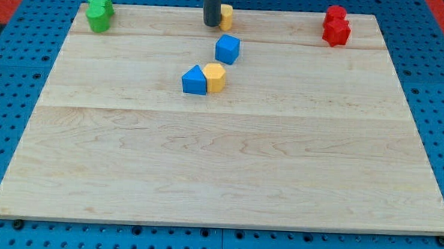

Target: Separate the blue blocks and the yellow hexagon

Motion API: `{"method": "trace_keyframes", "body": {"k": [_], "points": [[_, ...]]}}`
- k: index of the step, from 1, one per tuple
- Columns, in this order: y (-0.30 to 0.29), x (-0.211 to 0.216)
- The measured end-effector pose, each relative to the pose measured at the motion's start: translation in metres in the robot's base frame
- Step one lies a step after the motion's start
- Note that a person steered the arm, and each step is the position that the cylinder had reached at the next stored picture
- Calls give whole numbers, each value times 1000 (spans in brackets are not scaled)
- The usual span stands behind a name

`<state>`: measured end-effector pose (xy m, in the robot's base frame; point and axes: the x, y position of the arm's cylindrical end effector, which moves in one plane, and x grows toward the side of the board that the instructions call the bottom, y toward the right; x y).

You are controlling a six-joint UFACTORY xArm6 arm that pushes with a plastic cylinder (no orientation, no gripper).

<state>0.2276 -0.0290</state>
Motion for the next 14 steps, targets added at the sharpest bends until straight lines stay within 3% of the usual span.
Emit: {"method": "trace_keyframes", "body": {"k": [2, 4, 5, 7, 9, 10, 12, 14], "points": [[14, 2], [63, 43], [51, 69], [-29, 102], [-31, 180], [-15, 200], [3, 139], [53, 153]]}}
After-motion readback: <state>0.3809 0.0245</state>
